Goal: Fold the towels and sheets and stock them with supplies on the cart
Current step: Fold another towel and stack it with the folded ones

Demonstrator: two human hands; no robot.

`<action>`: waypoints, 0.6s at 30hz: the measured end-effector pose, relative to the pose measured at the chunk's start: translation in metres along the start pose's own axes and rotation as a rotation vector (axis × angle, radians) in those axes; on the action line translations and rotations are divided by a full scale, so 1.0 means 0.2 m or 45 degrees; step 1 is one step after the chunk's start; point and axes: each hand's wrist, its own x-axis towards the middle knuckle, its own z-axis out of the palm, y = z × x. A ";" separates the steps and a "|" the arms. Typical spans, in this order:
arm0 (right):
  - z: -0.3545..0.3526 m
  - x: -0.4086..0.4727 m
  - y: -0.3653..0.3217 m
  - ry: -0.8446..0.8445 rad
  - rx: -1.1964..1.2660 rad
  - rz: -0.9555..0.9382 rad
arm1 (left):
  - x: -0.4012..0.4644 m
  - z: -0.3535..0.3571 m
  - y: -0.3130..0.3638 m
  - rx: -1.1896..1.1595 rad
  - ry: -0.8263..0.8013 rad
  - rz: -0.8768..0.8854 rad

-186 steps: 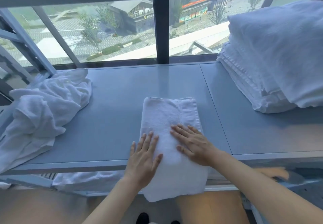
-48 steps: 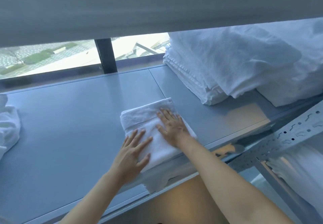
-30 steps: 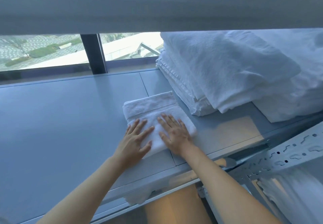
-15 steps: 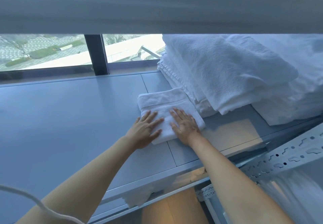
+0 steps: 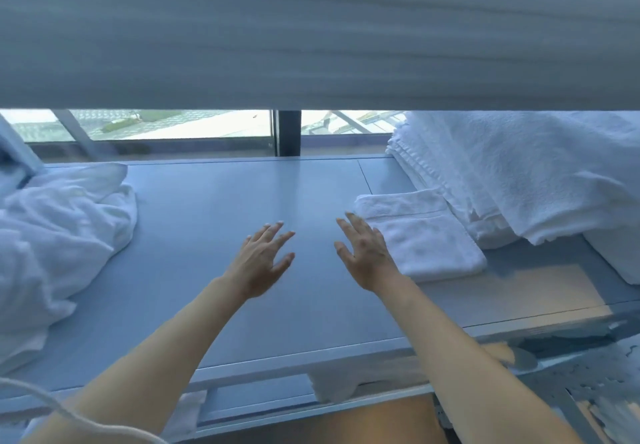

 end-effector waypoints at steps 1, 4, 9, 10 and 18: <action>0.03 0.02 -0.09 -0.007 0.011 -0.023 | -0.05 -0.06 -0.07 0.012 0.019 -0.019; 0.14 0.08 -0.38 -0.055 0.040 -0.085 | -0.20 -0.23 -0.30 0.054 0.079 -0.083; 0.35 0.16 -0.86 -0.138 0.058 -0.209 | -0.50 -0.49 -0.68 0.120 0.235 -0.213; 0.39 0.18 -0.96 -0.153 0.065 -0.231 | -0.56 -0.54 -0.75 0.134 0.259 -0.242; 0.68 0.30 -1.73 -0.237 0.082 -0.435 | -1.03 -0.89 -1.22 0.401 0.421 -0.304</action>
